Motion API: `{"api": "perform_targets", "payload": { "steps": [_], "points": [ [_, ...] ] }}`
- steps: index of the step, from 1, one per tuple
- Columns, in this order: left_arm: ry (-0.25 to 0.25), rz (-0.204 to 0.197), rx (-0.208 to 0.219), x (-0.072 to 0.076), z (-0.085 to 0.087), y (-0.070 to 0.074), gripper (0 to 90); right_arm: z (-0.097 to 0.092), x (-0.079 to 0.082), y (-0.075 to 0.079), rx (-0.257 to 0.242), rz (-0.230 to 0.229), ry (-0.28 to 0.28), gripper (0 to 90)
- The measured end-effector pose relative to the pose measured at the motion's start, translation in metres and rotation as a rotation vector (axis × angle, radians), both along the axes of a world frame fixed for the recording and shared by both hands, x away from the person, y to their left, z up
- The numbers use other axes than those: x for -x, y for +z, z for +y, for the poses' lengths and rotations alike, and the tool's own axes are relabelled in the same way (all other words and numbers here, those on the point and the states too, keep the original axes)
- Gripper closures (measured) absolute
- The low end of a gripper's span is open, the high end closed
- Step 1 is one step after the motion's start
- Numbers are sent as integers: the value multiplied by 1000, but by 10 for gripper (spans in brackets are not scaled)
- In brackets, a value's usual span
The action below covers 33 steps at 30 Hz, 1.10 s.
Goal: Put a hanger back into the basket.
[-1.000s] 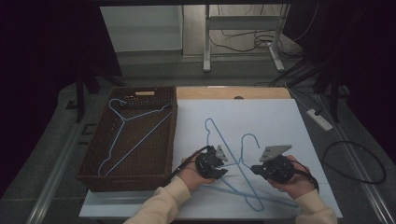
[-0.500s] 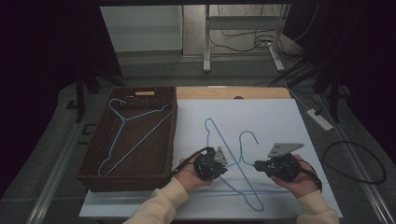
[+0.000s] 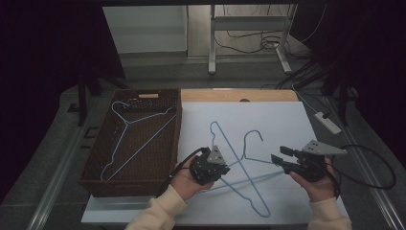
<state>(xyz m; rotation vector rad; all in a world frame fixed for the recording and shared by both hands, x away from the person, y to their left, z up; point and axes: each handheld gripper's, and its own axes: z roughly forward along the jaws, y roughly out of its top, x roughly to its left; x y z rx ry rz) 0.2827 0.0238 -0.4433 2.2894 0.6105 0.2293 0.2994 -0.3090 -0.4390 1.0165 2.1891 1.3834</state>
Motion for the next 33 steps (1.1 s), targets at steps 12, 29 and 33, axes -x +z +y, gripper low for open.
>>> {"api": "perform_targets", "payload": {
  "steps": [12, 29, 33],
  "points": [
    [121, -37, 128, 6, 49, 36, 862, -7, 2, -1, -11, -21, -51, 450],
    [320, -89, 279, 10, 161, 78, 862, 6, -2, -13, 52, 25, -3, 447],
    [376, -87, 272, 9, 185, 76, 862, 8, -2, -15, 57, 32, 0, 447]
  ]
}}
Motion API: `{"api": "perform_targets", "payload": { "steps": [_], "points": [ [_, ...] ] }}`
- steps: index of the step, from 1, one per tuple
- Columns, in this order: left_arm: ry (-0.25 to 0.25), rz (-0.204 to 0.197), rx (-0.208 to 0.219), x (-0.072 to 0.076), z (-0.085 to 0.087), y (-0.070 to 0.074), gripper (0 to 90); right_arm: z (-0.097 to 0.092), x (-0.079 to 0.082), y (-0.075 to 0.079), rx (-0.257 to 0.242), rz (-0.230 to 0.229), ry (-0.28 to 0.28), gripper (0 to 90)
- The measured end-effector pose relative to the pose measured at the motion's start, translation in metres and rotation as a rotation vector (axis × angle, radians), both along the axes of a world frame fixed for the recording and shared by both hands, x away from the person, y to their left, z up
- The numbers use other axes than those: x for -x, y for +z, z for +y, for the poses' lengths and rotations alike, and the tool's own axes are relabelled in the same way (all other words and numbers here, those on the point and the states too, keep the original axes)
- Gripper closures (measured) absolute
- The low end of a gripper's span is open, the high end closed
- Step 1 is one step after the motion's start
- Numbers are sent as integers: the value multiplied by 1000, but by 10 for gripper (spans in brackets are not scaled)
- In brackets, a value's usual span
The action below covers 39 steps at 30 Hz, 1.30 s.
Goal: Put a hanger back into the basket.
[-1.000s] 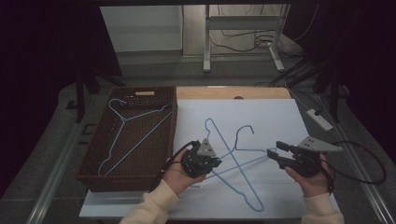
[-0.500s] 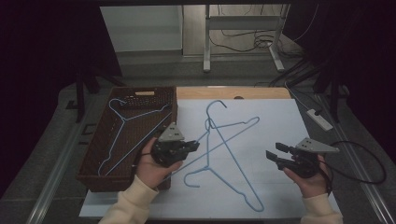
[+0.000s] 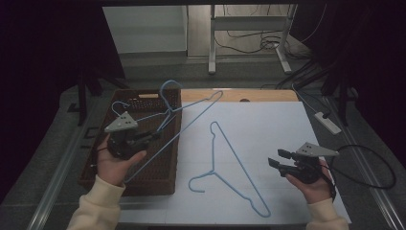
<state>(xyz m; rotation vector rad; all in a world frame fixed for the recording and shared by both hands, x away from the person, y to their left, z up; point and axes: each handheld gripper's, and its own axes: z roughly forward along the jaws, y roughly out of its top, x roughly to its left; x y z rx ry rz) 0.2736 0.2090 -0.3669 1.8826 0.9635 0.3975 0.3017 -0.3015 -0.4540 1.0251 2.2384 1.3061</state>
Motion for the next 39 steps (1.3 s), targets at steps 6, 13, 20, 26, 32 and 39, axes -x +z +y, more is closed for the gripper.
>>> {"api": "perform_targets", "payload": {
  "steps": [6, 13, 20, 26, 32, 39],
  "points": [
    [74, 16, 5, -2, 30, -6, 862, 1, -1, -2, 10, 9, 4, 447],
    [140, 34, -11, -5, 61, -13, 862, 3, -1, -4, 18, 18, 6, 446],
    [191, 57, -20, -7, 84, -18, 862, 3, -2, -6, 23, 23, 10, 446],
    [204, 87, -23, -12, 91, -23, 861, 4, -2, -6, 31, 27, 13, 446],
    [209, 107, -70, -23, 89, -23, 862, 5, -2, -6, 31, 26, 15, 446],
    [198, 164, -87, -38, 90, -34, 862, 4, -2, -7, 28, 26, 14, 447]
  ]
}}
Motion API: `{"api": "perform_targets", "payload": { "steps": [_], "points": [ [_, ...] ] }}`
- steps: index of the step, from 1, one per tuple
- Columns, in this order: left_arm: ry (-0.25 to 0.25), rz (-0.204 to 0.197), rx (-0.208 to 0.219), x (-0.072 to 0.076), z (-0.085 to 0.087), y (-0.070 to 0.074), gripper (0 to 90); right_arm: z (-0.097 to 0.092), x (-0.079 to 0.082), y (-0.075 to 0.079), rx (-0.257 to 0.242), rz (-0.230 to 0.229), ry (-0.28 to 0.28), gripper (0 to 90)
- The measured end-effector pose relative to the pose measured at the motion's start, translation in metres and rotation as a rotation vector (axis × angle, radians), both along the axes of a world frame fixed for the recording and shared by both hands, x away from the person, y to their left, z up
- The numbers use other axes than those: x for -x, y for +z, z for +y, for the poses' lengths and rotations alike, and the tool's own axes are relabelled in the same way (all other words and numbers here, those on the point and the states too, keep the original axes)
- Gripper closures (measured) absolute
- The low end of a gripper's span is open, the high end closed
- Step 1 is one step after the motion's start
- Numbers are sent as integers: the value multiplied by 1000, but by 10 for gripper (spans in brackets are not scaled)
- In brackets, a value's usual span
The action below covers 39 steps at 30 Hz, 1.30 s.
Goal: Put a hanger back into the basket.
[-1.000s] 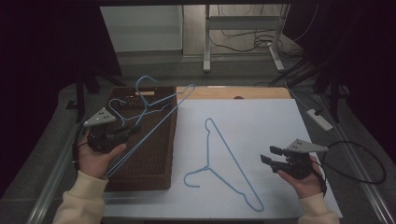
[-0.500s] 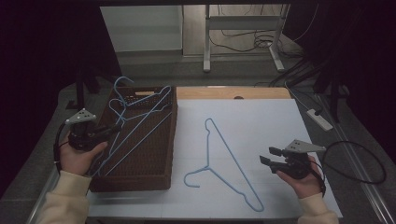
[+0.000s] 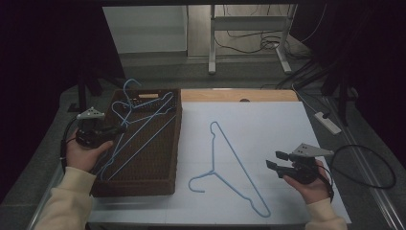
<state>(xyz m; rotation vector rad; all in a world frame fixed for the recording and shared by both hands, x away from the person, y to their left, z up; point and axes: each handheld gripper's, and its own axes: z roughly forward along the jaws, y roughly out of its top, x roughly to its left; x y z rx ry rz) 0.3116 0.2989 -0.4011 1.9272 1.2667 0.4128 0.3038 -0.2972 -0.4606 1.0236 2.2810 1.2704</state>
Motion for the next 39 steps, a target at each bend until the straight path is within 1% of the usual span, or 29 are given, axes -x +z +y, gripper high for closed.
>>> {"api": "perform_targets", "payload": {
  "steps": [2, 3, 6, 8, 11, 12, 14, 16, 17, 19, 21, 23, 25, 26, 27, 28, 29, 30, 32, 34, 37, 38, 39],
  "points": [
    [-12, 34, -3, -5, 0, -8, 862, 0, 0, 0, 0, 0, 0, 446],
    [-17, 45, 1, -7, 0, -11, 862, 0, 0, 0, 1, 0, 0, 446],
    [-23, 66, 1, -11, -1, -18, 862, 1, 0, -1, 6, 2, 0, 446],
    [-32, 84, -6, -14, -2, -24, 862, 0, 0, -1, 7, 3, 0, 446],
    [-30, 112, -9, -18, -2, -31, 862, 1, -1, -1, 9, 3, -1, 447],
    [-30, 112, -9, -18, -2, -31, 861, 1, -1, -1, 10, 3, 0, 447],
    [-20, 132, -9, -22, 0, -38, 861, 1, 0, -1, 11, 1, 0, 447],
    [-6, 144, -6, -24, 3, -41, 861, 1, 0, -1, 11, 2, 0, 447],
    [3, 153, -12, -25, 4, -43, 860, 1, -1, -1, 11, 2, -1, 447],
    [36, 173, -44, -28, 5, -47, 858, 1, -1, -1, 12, 2, -1, 447],
    [54, 194, -67, -31, 6, -53, 857, 1, -1, -1, 12, 2, 1, 447],
    [65, 202, -87, -33, 6, -57, 854, 1, -1, -2, 12, 3, 2, 447],
    [79, 195, -111, -35, 5, -59, 829, 1, -1, -2, 12, 3, 1, 447],
    [93, 189, -126, -36, 4, -60, 795, 1, -1, -2, 12, 3, 1, 447],
    [106, 183, -144, -37, 4, -60, 727, 1, -1, -2, 13, 4, 0, 447],
    [119, 179, -162, -38, 4, -60, 634, 1, -1, -2, 13, 5, 0, 447],
    [128, 167, -179, -38, 4, -60, 535, 1, -1, -2, 13, 6, 1, 447],
    [135, 148, -188, -37, 4, -58, 474, 1, -1, -2, 14, 6, 1, 447],
    [133, 106, -174, -32, 5, -53, 409, 1, -1, -2, 15, 7, 1, 447],
    [107, 62, -156, -26, 4, -46, 372, 1, -1, -2, 15, 7, 1, 447],
    [67, 1, -128, -15, 1, -34, 364, 2, -1, -3, 17, 8, 3, 447],
    [67, 1, -128, -15, 1, -34, 364, 2, -1, -3, 18, 7, 4, 447],
    [54, -15, -110, -11, 0, -31, 364, 2, -1, -3, 18, 7, 4, 447]
  ]
}}
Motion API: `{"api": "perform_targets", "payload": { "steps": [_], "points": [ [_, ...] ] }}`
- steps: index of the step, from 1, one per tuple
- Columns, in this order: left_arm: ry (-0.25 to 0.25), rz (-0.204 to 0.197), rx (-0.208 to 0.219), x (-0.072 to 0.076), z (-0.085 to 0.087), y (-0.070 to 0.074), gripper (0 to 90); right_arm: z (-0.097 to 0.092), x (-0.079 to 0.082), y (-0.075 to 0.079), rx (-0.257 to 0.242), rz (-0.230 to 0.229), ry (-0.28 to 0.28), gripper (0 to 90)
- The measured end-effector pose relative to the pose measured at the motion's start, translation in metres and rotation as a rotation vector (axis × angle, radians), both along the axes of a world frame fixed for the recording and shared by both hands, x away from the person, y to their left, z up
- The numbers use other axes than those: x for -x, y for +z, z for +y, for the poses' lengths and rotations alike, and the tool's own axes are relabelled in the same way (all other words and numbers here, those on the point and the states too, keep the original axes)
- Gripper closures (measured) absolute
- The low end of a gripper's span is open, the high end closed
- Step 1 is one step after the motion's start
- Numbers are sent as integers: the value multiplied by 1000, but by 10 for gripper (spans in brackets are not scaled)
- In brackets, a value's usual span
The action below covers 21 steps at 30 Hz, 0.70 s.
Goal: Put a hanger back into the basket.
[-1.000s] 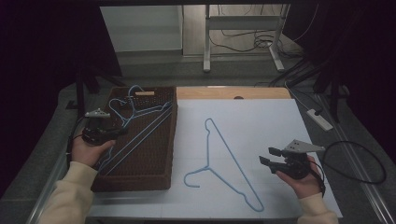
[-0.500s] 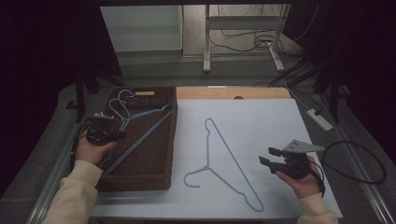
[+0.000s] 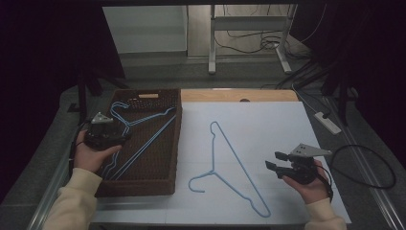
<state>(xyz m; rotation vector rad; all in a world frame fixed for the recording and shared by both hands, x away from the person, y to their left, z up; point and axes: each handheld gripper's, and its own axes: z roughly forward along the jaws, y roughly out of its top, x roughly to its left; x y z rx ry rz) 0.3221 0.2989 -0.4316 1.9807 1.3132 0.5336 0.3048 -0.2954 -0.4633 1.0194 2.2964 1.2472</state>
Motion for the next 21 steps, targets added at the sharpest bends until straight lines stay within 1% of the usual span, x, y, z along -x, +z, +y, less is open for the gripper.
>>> {"api": "perform_targets", "payload": {
  "steps": [2, 3, 7, 8, 9, 10, 11, 12, 14, 15, 16, 17, 18, 19, 21],
  "points": [
    [-37, -40, 29, 13, -5, 11, 358, 0, 1, 0, 1, -1, 2, 446],
    [-50, -54, 40, 18, -6, 14, 359, 0, 1, 0, 2, -1, 2, 447],
    [-109, -94, 91, 34, -16, 23, 359, 1, 0, 0, 3, 1, 2, 446],
    [-121, -99, 97, 37, -19, 25, 358, 1, 1, 0, 5, 2, 2, 446],
    [-121, -99, 97, 37, -19, 25, 359, 1, 1, 0, 8, 3, 4, 445],
    [-144, -107, 105, 43, -26, 26, 358, 2, 1, 0, 9, 3, 6, 445],
    [-157, -113, 113, 46, -29, 27, 358, 2, 1, -1, 11, 5, 7, 441],
    [-157, -113, 113, 46, -29, 27, 357, 2, 1, -1, 11, 5, 7, 441],
    [-196, -127, 127, 54, -41, 28, 355, 4, 1, -1, 13, 5, 12, 434],
    [-196, -127, 127, 54, -41, 28, 355, 4, 1, -1, 13, 5, 12, 434],
    [-220, -135, 138, 60, -48, 28, 355, 5, 1, -2, 22, 3, 17, 417],
    [-220, -135, 138, 60, -48, 28, 354, 5, 1, -2, 22, 3, 17, 417],
    [-241, -137, 140, 63, -56, 27, 353, 5, 0, -2, 31, 6, 20, 415],
    [-241, -137, 140, 63, -56, 27, 352, 5, 0, -2, 31, 6, 20, 415],
    [-259, -142, 151, 67, -64, 25, 351, 6, 0, -3, 32, 9, 23, 410]
  ]
}}
